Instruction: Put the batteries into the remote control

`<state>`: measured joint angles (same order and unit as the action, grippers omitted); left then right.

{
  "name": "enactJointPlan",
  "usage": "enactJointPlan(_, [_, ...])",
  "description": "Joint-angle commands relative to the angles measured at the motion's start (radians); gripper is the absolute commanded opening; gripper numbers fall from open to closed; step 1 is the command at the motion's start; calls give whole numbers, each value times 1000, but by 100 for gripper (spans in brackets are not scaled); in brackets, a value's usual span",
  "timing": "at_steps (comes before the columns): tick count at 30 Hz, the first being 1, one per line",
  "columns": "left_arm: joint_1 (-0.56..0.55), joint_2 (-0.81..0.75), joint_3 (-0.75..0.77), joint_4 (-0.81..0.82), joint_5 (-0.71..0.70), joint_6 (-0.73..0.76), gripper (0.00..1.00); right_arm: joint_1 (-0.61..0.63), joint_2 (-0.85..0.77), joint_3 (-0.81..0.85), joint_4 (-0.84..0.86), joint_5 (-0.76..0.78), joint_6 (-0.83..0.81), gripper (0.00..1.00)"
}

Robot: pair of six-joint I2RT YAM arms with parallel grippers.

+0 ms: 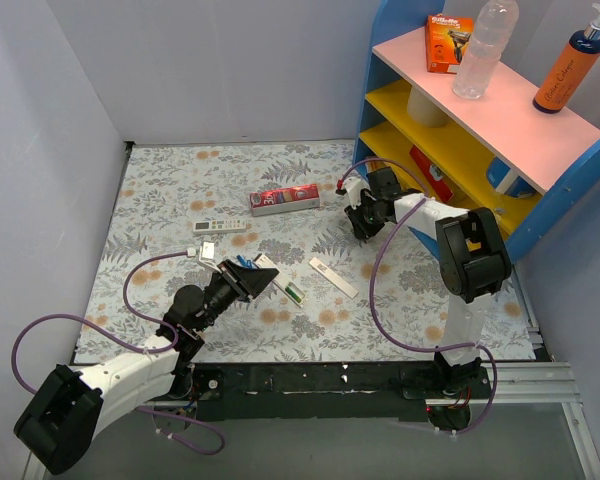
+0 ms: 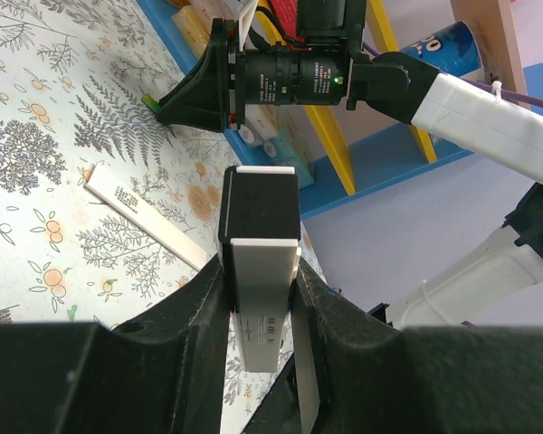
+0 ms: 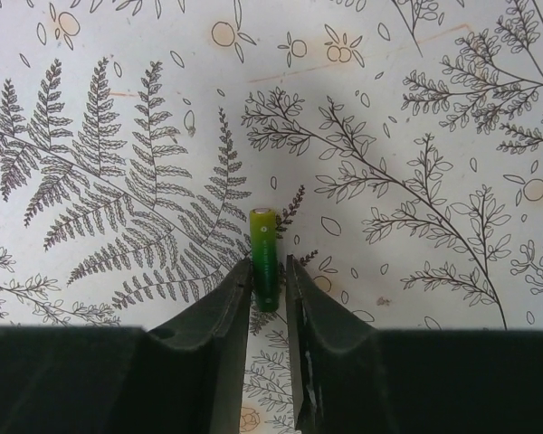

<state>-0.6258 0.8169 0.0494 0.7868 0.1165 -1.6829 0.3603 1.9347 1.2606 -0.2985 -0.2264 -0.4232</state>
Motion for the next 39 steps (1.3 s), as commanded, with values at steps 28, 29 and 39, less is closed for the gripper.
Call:
enactJointPlan(28, [-2, -5, -62, 101, 14, -69, 0, 196, -443, -247, -54, 71, 172, 1])
enactJointPlan(29, [-2, -4, -63, 104, 12, -77, 0, 219, -471, -241, -65, 84, 193, 1])
enactJointPlan(39, [-2, 28, -62, 100, -9, -96, 0, 508, -675, -124, -209, 170, 345, 1])
